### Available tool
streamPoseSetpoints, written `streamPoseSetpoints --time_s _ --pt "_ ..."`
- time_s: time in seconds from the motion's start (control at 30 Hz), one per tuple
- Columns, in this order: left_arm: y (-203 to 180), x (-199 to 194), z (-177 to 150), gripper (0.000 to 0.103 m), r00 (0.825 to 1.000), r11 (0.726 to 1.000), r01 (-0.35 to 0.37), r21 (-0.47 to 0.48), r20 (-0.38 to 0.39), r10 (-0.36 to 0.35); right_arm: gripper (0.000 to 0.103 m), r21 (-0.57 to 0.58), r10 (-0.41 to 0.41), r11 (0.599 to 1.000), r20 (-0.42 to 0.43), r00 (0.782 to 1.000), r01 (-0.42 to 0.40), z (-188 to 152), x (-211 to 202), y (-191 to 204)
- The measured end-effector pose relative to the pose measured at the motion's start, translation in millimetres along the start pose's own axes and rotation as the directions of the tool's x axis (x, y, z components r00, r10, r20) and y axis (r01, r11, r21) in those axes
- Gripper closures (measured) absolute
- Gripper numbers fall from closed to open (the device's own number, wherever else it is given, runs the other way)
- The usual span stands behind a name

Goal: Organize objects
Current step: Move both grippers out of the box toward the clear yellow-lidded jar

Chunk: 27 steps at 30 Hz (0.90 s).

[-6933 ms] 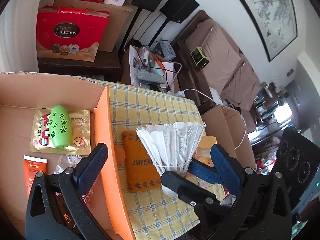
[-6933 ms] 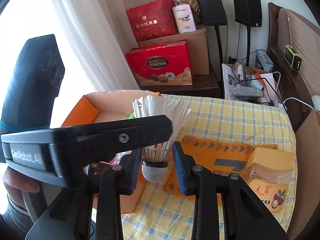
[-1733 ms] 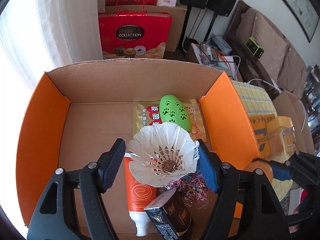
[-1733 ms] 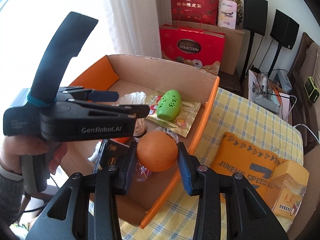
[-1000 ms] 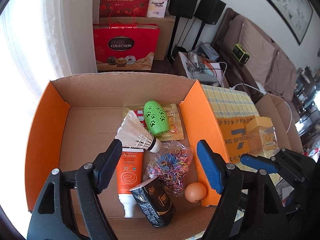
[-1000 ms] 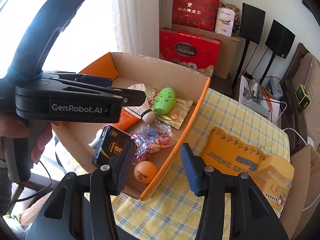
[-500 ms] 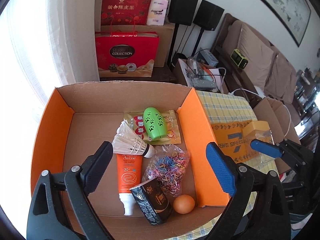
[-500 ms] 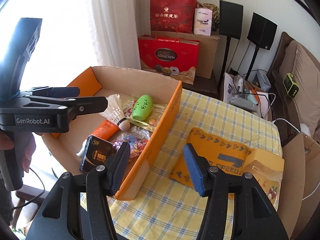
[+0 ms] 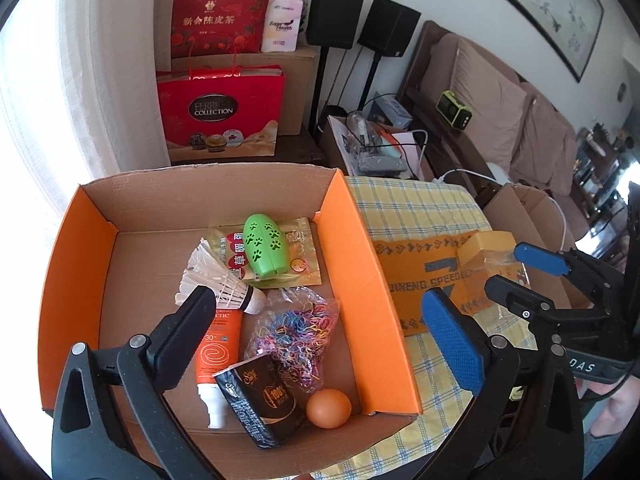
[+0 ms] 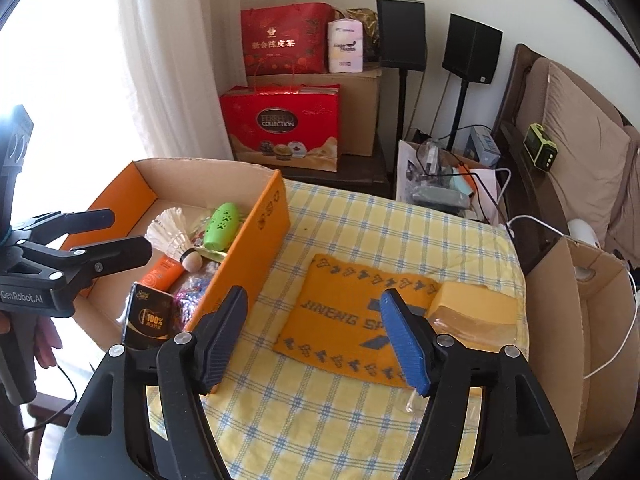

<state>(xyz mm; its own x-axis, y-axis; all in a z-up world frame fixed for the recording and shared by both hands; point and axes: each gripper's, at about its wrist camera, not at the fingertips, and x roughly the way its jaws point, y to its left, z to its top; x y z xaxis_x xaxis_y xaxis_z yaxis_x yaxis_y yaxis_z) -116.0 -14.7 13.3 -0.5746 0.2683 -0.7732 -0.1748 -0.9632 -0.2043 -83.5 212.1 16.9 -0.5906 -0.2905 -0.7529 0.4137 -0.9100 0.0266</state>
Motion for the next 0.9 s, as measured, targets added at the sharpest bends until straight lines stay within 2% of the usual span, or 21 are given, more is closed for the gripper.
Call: streamPoseSetpoints --time_s 0.07,0.37,0.53,0.67,0.9 --pt "-7 1 0 0.0 1.0 1.0 0.004 0.016 0.004 -0.004 0.021 0.022 -0.016 1.0 0.003 1.0 0.016 -2 -3 -10" --pt "-48 7 2 0.0 0.999 0.997 0.032 0.066 0.003 -0.033 0.012 0.123 -0.074 0.99 -0.013 0.997 0.075 -16 -11 -61" --pt "-74 15 4 0.0 0.997 0.993 0.071 0.091 -0.006 -0.071 0.012 0.162 -0.119 0.979 -0.029 0.992 0.123 -27 -14 -92" --pt "-102 24 5 0.0 0.998 0.991 0.065 0.115 -0.003 -0.065 0.012 0.21 -0.139 0.967 -0.039 0.99 0.144 -36 -16 -118" --pt "-142 53 5 0.0 0.992 0.985 0.118 0.122 -0.067 -0.111 0.012 0.267 -0.162 0.948 -0.062 0.985 0.173 -51 -16 -153"
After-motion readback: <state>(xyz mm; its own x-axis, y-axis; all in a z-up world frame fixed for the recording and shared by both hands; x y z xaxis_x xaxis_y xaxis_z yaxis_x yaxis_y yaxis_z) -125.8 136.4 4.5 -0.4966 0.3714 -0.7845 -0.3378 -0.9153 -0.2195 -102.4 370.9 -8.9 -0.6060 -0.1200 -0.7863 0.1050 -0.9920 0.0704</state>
